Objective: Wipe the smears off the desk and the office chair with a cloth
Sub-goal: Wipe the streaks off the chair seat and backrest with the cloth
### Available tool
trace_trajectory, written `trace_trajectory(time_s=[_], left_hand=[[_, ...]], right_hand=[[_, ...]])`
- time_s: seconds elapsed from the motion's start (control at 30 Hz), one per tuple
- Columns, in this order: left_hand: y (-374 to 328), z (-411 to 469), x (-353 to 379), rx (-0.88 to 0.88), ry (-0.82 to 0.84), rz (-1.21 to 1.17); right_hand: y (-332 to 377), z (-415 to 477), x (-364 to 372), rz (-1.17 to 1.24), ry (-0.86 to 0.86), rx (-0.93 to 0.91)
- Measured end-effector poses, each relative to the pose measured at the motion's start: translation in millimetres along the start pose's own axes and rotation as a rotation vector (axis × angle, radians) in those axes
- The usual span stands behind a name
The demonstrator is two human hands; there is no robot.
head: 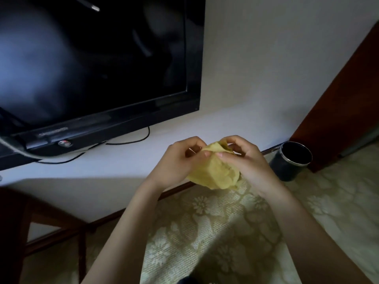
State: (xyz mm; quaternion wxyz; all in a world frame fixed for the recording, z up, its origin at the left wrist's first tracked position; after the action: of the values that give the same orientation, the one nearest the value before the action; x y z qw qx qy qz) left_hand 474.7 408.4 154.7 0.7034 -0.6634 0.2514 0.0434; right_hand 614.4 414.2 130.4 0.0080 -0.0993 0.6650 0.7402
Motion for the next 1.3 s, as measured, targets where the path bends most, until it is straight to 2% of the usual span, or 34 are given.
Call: trace_trajectory(time_s=[0.2, 0.37, 0.5, 0.6, 0.7, 0.73, 0.77, 0.87, 0.93, 1.17, 1.3], left_hand=[[-22.3, 76.8, 49.4, -0.010, 0.123, -0.105], [-45.0, 154.2, 119.7, -0.098, 0.167, -0.181], [-68.1, 226.9, 185.9, -0.121, 0.182, -0.098], [-89.2, 285.7, 245.6, -0.137, 0.213, -0.047], [-113.4, 336.4, 314.4, -0.179, 0.342, -0.023], [-113.8, 336.8, 318.4, -0.187, 0.369, -0.006], [-139.4, 367.9, 358.0, -0.156, 0.436, -0.016], [-159.1, 391.9, 384.1, -0.105, 0.534, -0.122], [-180.4, 426.4, 419.2, -0.049, 0.609, -0.149], [-263.1, 552.7, 524.3, 0.155, 0.786, -0.102], [-336.3, 628.2, 576.1, 0.353, 0.842, -0.050]], right_hand=[[-37.0, 22.6, -53.2, 0.179, -0.007, 0.200], [-88.3, 20.6, -151.7, 0.222, -0.103, 0.328], [-116.2, 38.6, -253.1, 0.309, -0.289, 0.309], [-117.9, 58.7, -340.5, 0.373, -0.366, 0.264], [-119.3, 71.5, -420.9, 0.399, -0.415, 0.276], [-119.6, 72.8, -425.2, 0.397, -0.412, 0.293], [-120.2, 76.9, -474.2, 0.397, -0.450, 0.284], [-120.0, 83.9, -511.4, 0.415, -0.458, 0.296], [-119.7, 92.3, -561.1, 0.418, -0.495, 0.261], [-114.9, 145.5, -722.7, 0.342, -0.671, 0.202], [-97.3, 185.0, -820.2, 0.336, -0.774, 0.132]])
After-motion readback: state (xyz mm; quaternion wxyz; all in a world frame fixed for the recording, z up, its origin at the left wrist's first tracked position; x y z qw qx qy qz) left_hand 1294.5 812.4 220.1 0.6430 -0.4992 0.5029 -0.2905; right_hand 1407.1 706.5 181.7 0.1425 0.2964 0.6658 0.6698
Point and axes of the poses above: each hand's wrist, its own z-axis towards the middle knuckle, its own x-axis out of the palm, y = z × x, the point moved 10 cm from there along z, towards the middle knuckle, and after that the axes turned 4 degrees about -x, right-handed, at the moved point
